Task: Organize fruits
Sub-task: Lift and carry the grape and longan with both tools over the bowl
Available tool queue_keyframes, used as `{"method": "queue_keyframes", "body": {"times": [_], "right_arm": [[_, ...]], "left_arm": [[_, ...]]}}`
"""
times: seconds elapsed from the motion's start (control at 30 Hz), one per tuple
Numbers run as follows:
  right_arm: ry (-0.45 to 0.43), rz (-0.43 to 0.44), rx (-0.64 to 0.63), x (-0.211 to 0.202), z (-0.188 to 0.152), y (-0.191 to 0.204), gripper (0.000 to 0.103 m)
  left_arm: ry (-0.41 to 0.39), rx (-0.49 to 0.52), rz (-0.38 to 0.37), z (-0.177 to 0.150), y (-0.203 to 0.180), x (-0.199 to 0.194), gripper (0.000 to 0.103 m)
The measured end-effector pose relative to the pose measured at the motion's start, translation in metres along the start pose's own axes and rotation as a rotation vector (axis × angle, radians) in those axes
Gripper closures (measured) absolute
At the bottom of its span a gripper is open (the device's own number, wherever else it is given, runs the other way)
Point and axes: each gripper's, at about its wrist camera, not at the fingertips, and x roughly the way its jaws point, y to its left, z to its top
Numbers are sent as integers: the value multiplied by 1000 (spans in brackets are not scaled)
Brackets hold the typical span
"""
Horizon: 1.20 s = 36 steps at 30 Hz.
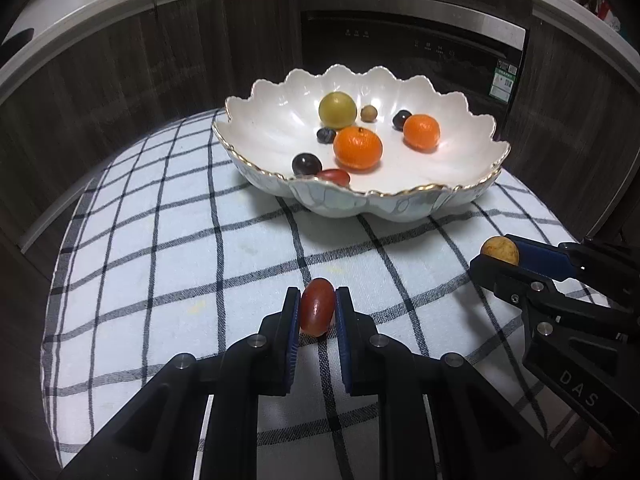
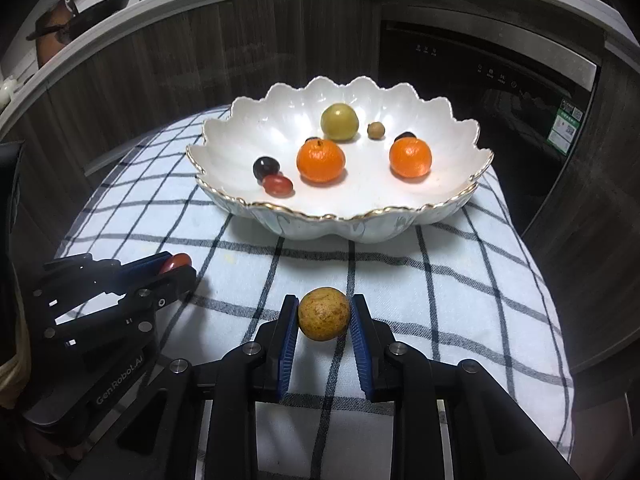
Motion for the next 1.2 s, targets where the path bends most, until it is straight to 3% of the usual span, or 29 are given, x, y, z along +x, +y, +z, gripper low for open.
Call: {"method": "queue_keyframes", "body": {"times": [0.6, 1.2], "right_arm": [[-73, -4, 3, -29, 14, 1, 76], [-126, -34, 28, -40, 44, -10, 76]], "left_arm": [[-35, -25, 21, 14, 5, -27, 85], [-68, -60, 15, 48, 11, -34, 85]]}}
